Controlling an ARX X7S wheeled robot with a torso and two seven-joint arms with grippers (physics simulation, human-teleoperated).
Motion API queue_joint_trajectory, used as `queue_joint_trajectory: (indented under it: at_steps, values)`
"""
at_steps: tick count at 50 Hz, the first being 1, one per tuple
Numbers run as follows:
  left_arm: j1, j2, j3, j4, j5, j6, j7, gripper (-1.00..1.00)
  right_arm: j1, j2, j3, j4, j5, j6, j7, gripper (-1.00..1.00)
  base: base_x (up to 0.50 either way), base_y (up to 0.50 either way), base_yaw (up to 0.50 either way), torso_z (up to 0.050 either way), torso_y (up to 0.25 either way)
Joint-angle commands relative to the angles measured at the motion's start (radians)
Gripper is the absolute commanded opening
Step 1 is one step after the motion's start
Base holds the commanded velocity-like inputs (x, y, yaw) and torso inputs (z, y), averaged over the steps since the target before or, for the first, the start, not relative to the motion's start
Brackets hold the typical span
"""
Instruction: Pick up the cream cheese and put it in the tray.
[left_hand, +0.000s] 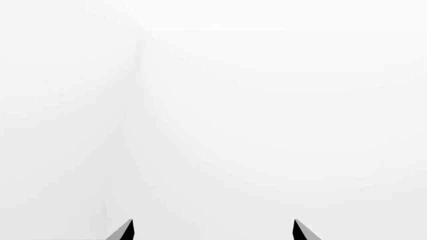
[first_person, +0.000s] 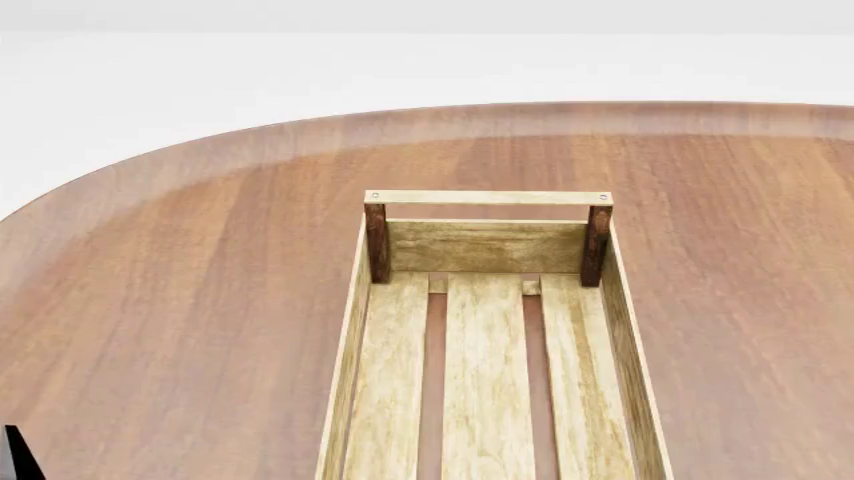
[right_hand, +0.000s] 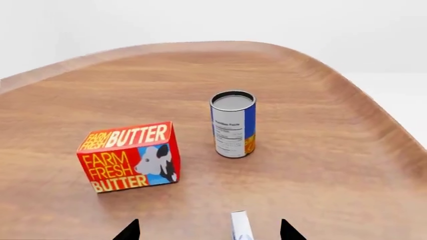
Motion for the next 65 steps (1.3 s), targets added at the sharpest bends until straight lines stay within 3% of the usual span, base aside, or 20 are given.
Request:
queue_joint_trajectory:
  at_steps: [1, 65]
  values:
    - [-0.002, -0.002, 0.002, 0.000, -0.002, -0.004, -0.003, 1.00, -0.002, 0.012, 0.003, 0.041, -0.011, 0.004, 0.006, 1.00, 0.00, 0.00, 0.00, 0.000, 0.000]
    - [0.004, -0.007, 0.014, 0.010, 0.013, -0.013, -0.024, 1.00, 0.062, 0.038, 0.046, 0.321, 0.013, -0.069, -0.043, 1.00, 0.00, 0.00, 0.00, 0.000, 0.000]
